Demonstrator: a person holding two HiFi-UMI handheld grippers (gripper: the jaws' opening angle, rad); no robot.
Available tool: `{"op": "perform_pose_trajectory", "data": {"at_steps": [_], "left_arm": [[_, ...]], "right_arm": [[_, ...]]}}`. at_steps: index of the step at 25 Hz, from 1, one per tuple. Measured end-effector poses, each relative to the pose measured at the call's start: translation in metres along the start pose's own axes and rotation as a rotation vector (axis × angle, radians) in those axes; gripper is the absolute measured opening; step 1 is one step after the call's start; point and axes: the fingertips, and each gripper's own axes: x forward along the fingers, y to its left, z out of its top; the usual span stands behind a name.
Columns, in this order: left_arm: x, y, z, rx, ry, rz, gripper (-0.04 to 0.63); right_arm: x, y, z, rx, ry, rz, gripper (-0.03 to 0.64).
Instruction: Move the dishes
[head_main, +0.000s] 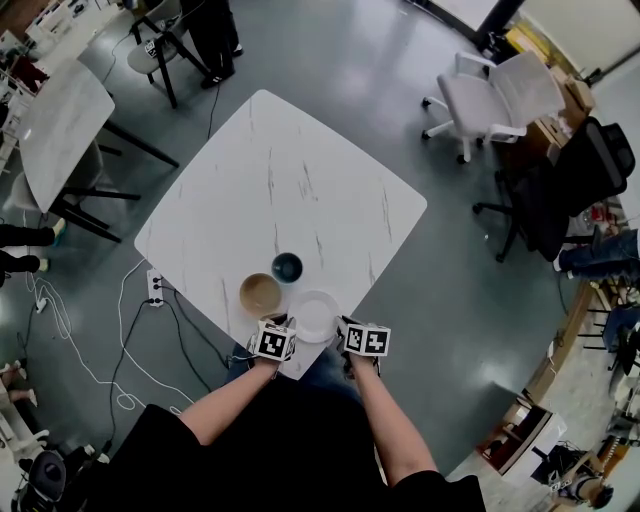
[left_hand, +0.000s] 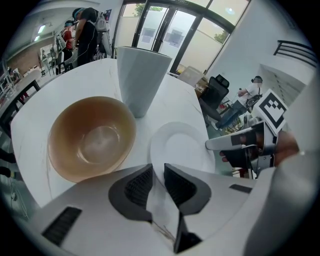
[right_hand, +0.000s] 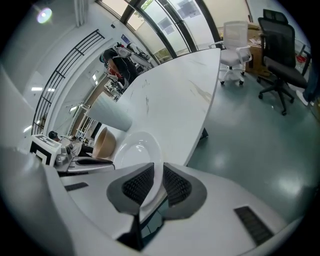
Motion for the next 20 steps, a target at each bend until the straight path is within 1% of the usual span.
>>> {"op": "perform_pose_trajectory", "data": {"at_steps": [4,8,11,14,16,20], "left_arm": [[0.001,0.0,0.0,0.029,-0.024,0.012,0.072],[0.002,-0.003,0.0,0.029,-0.044,0.008,0.087],[-0.002,-0.004,-0.001,0.043,-0.064,0.015,0.091],[-0.01,-0.004,-0.004,0.04,-0.061,0.021,0.092],[-0.015,-0.007,-0.006,0.038,-0.055,0.012,0.092],[-0.028,-0.025,-0.01,0.042,-0.054,-0.041,0.092]], "right_arm": [[-0.001,0.001,0.001,-0.028,-0.015,-0.009,0.058],[-0.004,-0.001,0.001,-0.046,-0.019,-0.023,0.061],[-0.005,-0.003,0.003,-0.065,-0.034,-0.047,0.08],[-0.008,-0.001,0.006,-0.077,-0.048,-0.05,0.089],[-0.012,0.001,0.009,-0.076,-0.067,-0.048,0.095],[-0.028,0.006,0.017,-0.021,-0.141,-0.011,0.101]]}}
